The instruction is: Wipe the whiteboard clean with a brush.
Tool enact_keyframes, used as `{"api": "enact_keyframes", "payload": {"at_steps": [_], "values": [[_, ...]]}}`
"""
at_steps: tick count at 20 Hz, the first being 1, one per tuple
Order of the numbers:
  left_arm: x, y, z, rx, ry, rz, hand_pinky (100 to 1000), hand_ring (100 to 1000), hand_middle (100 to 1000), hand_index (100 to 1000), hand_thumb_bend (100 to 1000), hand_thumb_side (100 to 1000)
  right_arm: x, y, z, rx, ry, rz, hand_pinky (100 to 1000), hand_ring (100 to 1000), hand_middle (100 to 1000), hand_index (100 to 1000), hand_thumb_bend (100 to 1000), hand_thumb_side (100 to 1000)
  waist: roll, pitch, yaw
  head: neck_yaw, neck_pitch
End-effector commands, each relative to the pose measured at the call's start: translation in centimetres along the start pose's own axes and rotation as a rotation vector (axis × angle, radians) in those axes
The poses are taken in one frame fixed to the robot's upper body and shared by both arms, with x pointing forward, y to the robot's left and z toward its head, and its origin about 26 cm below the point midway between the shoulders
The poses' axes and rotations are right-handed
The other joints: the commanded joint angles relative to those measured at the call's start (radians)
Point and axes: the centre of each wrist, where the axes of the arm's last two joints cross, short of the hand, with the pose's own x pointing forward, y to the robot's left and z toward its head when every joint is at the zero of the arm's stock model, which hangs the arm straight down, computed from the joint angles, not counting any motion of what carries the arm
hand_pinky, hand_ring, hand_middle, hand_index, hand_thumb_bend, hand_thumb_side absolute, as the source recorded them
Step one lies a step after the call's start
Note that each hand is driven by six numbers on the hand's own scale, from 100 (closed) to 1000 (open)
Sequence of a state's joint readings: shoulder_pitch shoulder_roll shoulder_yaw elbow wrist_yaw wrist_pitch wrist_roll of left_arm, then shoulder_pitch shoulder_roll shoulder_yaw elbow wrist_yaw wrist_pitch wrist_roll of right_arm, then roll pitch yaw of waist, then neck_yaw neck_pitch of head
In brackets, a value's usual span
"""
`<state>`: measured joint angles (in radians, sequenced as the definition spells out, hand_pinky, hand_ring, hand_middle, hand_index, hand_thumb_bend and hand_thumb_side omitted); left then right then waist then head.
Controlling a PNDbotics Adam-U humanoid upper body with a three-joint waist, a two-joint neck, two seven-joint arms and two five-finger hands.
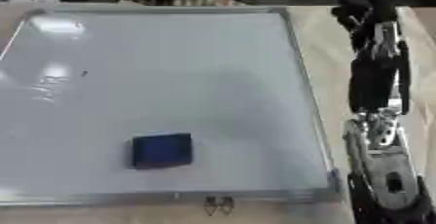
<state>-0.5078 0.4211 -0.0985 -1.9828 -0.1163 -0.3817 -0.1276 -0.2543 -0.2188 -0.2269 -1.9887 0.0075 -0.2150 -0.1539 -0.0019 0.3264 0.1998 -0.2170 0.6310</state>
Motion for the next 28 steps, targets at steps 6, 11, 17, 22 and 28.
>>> {"api": "enact_keyframes", "payload": {"at_steps": [6, 11, 17, 22, 28], "values": [[1.6, 2.2, -3.5, -0.312, -0.128, -0.238, 545, 599, 607, 364, 100, 691, 0.4, -0.2, -0.4, 0.019, -0.02, 0.003, 876, 869, 603, 908, 100, 1000, 0.002, -0.027, -0.009, 0.003, 0.014], [2.5, 1.2, -5.7, -0.453, -0.167, -0.312, 563, 610, 611, 379, 100, 679, 0.4, -0.2, -0.3, 0.021, -0.015, 0.006, 877, 869, 603, 909, 100, 1000, 0.005, -0.03, -0.009, -0.009, 0.031], [3.5, -1.1, -7.5, -0.65, -0.219, -0.388, 531, 639, 661, 343, 100, 718, 0.4, -0.2, -0.2, 0.027, -0.011, 0.006, 877, 869, 602, 908, 100, 1000, 0.007, -0.032, -0.015, 0.005, 0.031], [4.2, -3.1, -8.0, -0.81, -0.234, -0.45, 556, 669, 689, 310, 100, 882, 0.3, -0.2, -0.1, 0.032, -0.006, 0.005, 878, 870, 602, 909, 100, 1000, 0.009, -0.035, -0.019, 0.013, 0.027], [4.8, -4.0, -8.8, -0.855, -0.206, -0.508, 522, 648, 652, 226, 100, 1000, 0.3, -0.2, 0.0, 0.037, -0.002, 0.004, 878, 870, 601, 909, 100, 1000, 0.012, -0.038, -0.019, 0.016, 0.021]]}}
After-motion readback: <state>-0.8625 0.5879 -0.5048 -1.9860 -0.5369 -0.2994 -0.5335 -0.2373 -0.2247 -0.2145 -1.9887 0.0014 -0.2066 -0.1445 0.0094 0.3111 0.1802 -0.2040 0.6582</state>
